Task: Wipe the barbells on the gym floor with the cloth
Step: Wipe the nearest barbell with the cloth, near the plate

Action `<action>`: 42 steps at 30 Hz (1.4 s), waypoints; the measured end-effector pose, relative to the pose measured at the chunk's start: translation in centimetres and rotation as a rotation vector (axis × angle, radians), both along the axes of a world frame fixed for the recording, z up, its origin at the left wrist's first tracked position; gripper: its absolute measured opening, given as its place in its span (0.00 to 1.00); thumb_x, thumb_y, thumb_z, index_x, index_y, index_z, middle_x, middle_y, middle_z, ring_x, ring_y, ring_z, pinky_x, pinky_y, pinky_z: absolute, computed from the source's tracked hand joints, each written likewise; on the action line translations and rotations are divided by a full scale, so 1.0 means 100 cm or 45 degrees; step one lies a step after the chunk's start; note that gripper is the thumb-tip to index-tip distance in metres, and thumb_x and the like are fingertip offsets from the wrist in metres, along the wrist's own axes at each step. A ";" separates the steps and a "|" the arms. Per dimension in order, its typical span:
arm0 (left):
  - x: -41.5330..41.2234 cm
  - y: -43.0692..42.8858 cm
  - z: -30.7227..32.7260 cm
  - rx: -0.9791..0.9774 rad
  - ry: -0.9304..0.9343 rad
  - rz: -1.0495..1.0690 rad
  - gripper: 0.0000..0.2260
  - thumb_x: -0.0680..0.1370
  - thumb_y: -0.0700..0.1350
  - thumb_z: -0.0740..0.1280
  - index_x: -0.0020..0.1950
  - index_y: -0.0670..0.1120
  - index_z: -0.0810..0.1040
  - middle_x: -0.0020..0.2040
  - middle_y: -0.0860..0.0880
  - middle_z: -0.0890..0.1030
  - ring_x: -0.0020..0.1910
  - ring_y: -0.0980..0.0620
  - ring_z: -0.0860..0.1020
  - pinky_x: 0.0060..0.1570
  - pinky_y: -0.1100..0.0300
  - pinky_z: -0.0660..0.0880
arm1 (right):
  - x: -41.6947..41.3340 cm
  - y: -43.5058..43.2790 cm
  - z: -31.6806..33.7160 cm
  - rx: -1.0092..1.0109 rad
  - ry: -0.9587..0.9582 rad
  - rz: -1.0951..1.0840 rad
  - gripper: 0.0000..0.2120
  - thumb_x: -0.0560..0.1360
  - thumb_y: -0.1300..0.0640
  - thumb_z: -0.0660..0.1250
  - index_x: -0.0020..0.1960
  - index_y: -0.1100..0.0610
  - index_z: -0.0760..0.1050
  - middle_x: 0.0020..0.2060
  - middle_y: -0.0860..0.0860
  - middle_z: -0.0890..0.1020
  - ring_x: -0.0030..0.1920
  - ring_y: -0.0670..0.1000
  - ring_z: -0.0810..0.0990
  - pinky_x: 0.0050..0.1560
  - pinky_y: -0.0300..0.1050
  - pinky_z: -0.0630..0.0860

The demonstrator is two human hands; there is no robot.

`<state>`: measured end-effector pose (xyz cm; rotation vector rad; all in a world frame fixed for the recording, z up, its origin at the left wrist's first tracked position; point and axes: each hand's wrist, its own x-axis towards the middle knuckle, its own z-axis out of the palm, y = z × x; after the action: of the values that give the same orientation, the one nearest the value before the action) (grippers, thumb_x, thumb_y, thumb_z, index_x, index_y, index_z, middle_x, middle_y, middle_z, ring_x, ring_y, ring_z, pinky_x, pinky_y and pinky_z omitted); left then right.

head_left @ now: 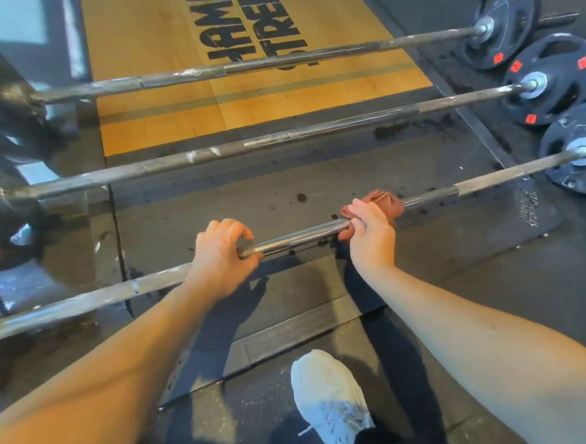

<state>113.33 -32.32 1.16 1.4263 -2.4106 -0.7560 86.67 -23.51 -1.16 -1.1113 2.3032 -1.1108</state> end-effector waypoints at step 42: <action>0.041 -0.038 0.001 0.703 0.134 0.126 0.19 0.69 0.44 0.81 0.46 0.33 0.77 0.40 0.38 0.84 0.27 0.52 0.79 0.27 0.64 0.76 | 0.124 -0.018 -0.005 -0.045 -0.055 0.592 0.15 0.80 0.67 0.66 0.64 0.58 0.82 0.67 0.51 0.80 0.69 0.49 0.73 0.75 0.42 0.65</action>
<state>117.45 -36.15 1.29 1.6192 -2.1209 -1.5108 99.05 -25.31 -1.70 -1.5174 1.8578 -0.9786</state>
